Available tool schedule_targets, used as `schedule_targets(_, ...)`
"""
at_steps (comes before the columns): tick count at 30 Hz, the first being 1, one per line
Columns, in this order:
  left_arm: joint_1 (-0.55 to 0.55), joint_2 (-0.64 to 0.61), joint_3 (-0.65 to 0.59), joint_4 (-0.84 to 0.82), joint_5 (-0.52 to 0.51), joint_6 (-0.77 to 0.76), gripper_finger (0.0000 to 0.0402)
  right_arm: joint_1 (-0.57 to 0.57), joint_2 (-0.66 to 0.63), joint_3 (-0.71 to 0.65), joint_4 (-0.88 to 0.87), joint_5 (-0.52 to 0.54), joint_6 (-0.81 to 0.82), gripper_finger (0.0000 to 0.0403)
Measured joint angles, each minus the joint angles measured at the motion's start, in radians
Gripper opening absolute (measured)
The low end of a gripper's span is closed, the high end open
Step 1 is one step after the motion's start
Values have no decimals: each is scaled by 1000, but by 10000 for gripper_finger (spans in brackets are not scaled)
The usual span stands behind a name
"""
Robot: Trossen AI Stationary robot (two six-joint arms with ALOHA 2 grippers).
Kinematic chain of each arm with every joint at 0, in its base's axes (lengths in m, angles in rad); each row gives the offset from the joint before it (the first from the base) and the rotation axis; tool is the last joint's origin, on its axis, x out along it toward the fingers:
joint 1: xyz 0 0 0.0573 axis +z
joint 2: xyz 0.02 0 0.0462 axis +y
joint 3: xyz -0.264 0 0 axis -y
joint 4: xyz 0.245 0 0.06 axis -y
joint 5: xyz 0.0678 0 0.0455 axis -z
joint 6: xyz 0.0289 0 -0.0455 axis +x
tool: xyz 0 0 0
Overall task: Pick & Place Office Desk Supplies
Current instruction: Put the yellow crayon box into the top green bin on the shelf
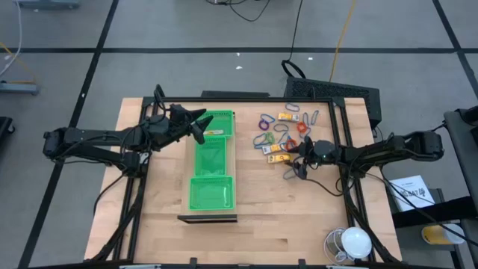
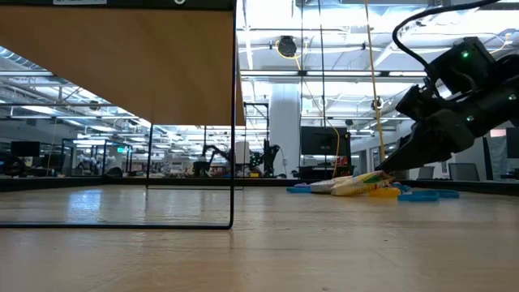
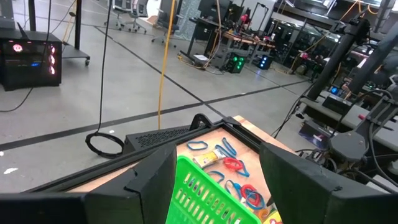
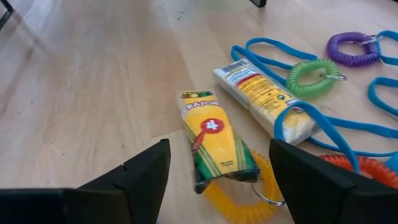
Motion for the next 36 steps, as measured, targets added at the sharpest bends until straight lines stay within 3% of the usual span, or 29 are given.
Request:
schedule_targets(19, 0, 0, 0, 0, 1, -3, 241, 19, 65, -1, 23, 52, -14, 243)
schedule_targets(36, 0, 0, 0, 0, 2, -3, 241, 19, 80, -1, 52, 49, -28, 171)
